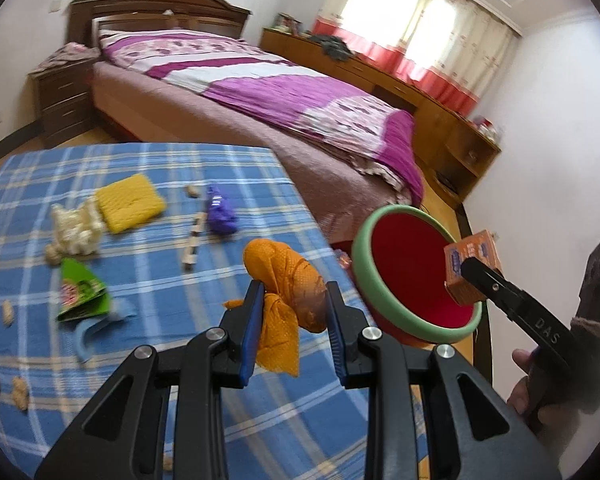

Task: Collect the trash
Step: 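Carry the orange box and orange cloth over the red bucket with both tools, then open both tools to drop the box and cloth into the bucket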

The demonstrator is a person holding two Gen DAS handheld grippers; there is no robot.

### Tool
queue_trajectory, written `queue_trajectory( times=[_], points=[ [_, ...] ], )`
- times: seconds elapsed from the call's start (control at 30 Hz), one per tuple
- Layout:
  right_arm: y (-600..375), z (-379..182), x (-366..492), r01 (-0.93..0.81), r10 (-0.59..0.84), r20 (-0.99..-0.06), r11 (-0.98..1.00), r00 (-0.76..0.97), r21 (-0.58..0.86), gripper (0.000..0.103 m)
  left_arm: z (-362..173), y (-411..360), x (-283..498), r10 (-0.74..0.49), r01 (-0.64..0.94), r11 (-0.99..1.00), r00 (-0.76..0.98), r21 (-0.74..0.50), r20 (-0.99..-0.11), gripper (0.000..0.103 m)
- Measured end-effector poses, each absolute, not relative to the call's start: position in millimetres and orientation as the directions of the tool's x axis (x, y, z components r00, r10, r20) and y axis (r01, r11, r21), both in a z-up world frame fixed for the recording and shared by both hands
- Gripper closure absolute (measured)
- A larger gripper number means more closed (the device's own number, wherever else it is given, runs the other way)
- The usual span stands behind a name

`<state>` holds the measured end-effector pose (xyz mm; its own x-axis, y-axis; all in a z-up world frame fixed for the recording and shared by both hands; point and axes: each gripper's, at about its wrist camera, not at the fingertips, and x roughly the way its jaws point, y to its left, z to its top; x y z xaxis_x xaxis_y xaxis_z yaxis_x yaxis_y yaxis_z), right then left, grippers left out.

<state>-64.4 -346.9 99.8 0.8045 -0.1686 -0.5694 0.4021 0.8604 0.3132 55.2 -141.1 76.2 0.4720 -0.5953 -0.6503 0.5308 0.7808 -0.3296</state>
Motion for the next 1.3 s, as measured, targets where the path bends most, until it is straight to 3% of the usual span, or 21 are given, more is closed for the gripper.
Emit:
queue_trajectory(
  times=[1.03, 1.3],
  points=[
    [-461.8, 52.1, -98.2, 0.568, -0.271, -0.612, 0.74, 0.743, 0.361, 0.046, 47.3, -311.0, 42.1, -0.631, 0.758, 0.616, 0.312, -0.214, -0.71, 0.073],
    [-469.6, 50.5, -103.3, 0.563, -0.269, -0.594, 0.73, 0.758, 0.388, 0.035, 40.4, -327.8, 38.1, -0.627, 0.783, 0.596, 0.317, -0.176, -0.712, 0.071]
  ],
)
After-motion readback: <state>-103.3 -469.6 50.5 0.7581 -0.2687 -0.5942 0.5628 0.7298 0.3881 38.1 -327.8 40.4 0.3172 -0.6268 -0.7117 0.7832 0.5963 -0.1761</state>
